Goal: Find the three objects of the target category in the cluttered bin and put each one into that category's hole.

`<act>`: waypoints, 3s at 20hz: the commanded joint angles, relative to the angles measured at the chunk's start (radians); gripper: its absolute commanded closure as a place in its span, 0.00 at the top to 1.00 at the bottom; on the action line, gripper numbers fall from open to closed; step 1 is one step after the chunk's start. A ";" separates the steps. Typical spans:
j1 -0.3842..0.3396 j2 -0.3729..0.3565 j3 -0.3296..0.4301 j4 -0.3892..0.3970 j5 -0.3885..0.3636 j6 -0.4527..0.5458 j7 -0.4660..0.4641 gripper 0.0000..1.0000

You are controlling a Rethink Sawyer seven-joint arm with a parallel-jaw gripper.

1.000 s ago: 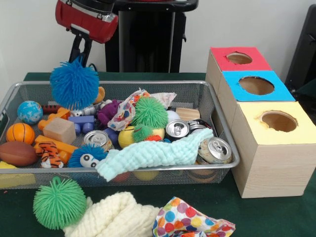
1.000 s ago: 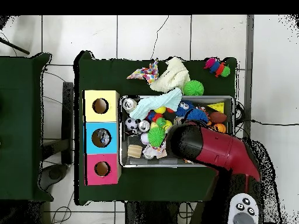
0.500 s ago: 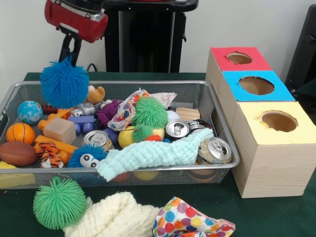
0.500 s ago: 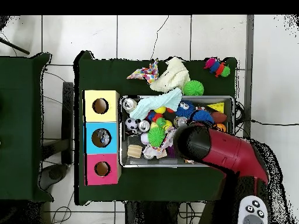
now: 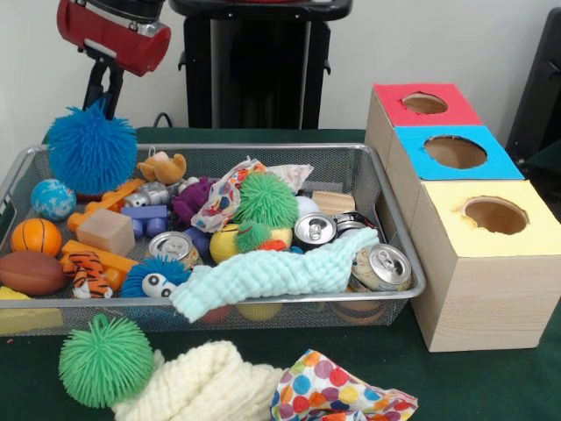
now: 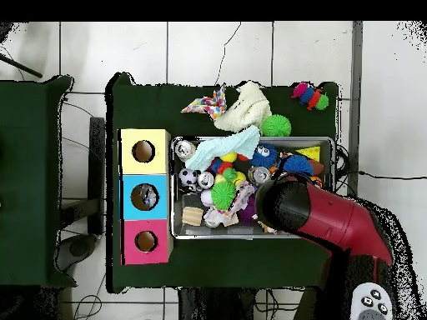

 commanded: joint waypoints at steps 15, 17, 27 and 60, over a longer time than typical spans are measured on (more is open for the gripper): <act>-0.005 0.024 0.090 0.043 -0.040 -0.051 0.068 0.00; -0.006 0.022 0.090 0.045 -0.039 -0.052 0.069 0.00; -0.009 0.019 0.093 0.044 -0.036 -0.059 0.071 0.00; -0.099 -0.023 0.152 0.050 -0.106 -0.052 -0.018 0.00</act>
